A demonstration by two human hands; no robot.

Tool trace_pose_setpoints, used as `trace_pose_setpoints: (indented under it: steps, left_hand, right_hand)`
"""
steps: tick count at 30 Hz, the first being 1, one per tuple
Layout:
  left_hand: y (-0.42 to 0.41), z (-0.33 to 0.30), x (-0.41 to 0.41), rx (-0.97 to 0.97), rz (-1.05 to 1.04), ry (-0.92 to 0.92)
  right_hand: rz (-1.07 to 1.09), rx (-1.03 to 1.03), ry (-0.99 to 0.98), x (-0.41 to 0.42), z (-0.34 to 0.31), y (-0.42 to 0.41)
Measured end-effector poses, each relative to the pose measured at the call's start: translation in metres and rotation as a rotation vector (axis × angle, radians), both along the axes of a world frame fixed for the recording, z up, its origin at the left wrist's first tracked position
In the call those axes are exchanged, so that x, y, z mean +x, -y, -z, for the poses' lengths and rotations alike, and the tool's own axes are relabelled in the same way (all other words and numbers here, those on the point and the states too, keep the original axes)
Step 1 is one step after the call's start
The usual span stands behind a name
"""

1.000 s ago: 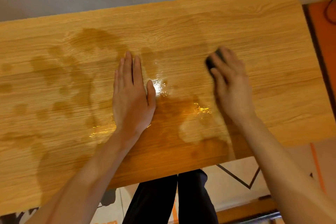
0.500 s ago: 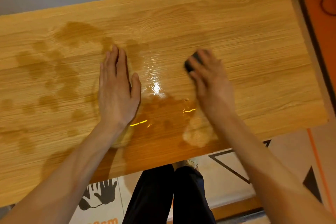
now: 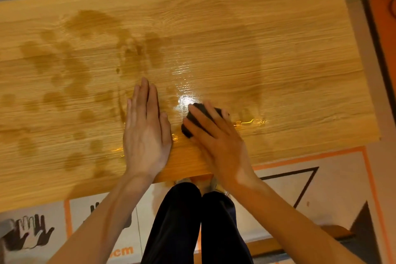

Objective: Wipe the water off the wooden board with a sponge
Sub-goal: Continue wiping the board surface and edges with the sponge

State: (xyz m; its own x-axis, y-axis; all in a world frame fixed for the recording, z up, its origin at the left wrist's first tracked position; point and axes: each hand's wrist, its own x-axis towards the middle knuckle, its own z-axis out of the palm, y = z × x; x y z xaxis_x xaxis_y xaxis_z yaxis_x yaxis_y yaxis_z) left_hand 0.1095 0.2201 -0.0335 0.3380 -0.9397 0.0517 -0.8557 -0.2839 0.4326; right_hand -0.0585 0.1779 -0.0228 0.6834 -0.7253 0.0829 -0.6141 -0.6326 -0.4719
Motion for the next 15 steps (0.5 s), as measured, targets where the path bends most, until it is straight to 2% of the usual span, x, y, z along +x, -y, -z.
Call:
trace_pose_setpoints:
  steps: [3,7,10,15]
  left_hand:
    - [0.000,0.000,-0.002,0.009,-0.005,0.022]
    - [-0.001,0.001,-0.002,-0.003,-0.007,0.028]
    - [-0.002,0.001,-0.003,-0.005,-0.004,0.030]
    - [-0.001,0.003,-0.003,-0.003,-0.005,0.044]
  right_hand:
    - [-0.122,-0.015,-0.049,-0.008,0.001,0.042]
    - [0.249,0.058,0.035,0.001,-0.004,0.117]
    - [0.316,0.020,0.049,-0.002,-0.003,0.096]
    - [0.105,0.048,0.069,-0.052,0.001,0.015]
